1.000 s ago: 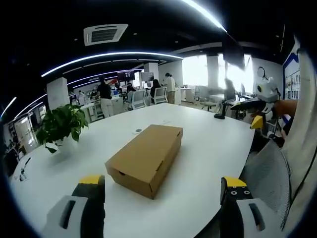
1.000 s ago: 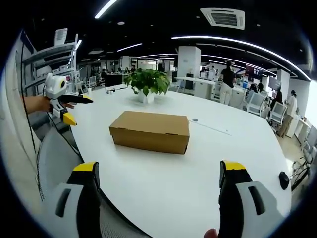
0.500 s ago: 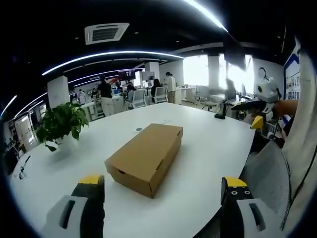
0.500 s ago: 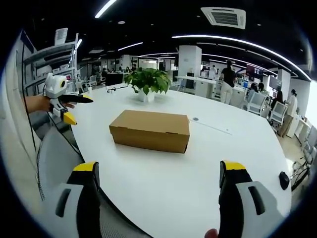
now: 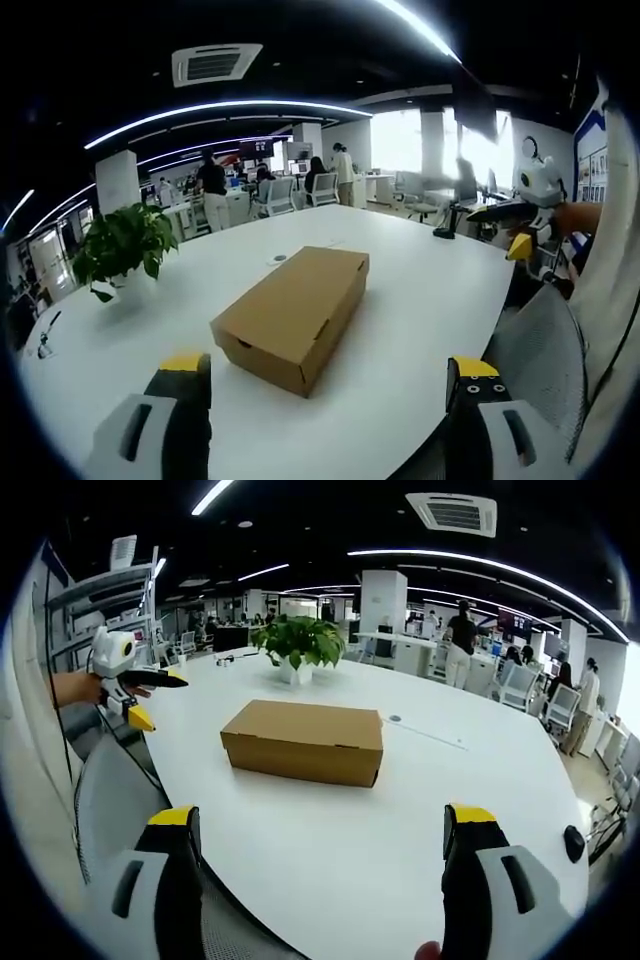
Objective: Operate the shoe box by opening the lid, removing the specified soft item, and placing it in the target area until the item is outside and the box remains undamaged.
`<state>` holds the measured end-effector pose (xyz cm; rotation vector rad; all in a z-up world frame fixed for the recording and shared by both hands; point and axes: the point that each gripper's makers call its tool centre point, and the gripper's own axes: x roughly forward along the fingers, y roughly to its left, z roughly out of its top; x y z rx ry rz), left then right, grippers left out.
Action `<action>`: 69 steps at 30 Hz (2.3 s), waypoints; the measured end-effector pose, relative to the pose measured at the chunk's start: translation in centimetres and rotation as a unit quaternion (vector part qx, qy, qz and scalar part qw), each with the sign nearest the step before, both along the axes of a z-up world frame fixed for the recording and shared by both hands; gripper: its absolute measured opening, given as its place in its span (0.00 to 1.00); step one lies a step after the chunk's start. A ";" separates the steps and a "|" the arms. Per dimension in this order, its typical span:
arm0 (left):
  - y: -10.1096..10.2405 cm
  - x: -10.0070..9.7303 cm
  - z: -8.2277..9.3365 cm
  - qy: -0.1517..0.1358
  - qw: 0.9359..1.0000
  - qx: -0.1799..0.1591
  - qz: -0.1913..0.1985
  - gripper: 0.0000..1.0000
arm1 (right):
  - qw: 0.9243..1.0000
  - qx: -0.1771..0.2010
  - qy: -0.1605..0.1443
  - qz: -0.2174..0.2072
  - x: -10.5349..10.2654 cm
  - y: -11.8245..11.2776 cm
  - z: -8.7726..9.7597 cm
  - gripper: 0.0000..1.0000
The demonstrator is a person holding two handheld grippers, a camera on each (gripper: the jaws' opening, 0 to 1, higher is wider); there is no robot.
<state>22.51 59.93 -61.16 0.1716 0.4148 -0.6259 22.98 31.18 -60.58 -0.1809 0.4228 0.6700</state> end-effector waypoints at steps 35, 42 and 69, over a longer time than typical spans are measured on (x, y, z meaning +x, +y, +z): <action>-0.7 0.9 -1.3 0.016 1.000 0.003 0.011 1.00 | 1.000 -0.008 0.012 0.025 2.0 -0.2 -0.7 0.96; -0.6 1.2 -1.8 0.020 1.000 0.007 0.017 1.00 | 0.999 -0.011 0.015 0.034 2.8 -0.3 -0.9 0.96; -1.4 3.3 -3.8 0.036 0.998 0.027 0.037 0.96 | 0.996 -0.013 0.024 0.089 7.3 0.8 -2.6 0.92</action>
